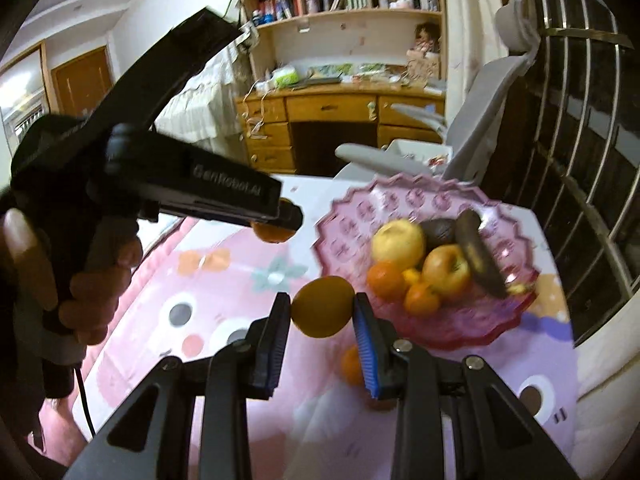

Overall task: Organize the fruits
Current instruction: 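Lower both fruits into the pink bowl and open both grippers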

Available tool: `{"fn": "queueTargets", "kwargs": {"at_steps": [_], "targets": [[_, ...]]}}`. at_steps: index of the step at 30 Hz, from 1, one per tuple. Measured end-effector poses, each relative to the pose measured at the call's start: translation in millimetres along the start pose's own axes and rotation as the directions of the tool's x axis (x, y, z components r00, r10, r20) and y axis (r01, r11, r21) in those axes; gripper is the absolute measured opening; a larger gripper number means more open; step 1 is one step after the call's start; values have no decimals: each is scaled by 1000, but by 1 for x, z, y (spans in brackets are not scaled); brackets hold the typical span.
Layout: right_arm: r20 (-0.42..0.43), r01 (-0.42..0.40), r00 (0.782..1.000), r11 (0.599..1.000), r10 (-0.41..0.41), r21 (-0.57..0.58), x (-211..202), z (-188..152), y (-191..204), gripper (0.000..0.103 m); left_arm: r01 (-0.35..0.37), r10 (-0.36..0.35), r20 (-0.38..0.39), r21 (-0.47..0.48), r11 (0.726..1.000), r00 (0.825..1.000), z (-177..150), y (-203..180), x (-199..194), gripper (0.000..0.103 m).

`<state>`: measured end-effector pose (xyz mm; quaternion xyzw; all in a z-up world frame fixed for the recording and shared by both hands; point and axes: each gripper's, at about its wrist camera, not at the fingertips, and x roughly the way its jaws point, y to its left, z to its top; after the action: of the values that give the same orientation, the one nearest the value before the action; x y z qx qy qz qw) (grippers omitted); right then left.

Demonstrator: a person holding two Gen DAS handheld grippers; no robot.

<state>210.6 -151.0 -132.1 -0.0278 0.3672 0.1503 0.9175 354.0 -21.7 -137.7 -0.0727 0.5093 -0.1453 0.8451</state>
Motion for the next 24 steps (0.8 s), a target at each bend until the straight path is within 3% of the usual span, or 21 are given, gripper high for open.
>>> {"fn": "queueTargets", "kwargs": {"at_steps": [9, 24], "targets": [[-8, 76, 997, 992, -76, 99, 9, 7, -55, 32, 7, -6, -18, 45, 999, 1000, 8, -35, 26, 39], [-93, 87, 993, 982, -72, 166, 37, -3, -107, 34, -57, 60, -100, 28, 998, 993, 10, -48, 70, 41]]}}
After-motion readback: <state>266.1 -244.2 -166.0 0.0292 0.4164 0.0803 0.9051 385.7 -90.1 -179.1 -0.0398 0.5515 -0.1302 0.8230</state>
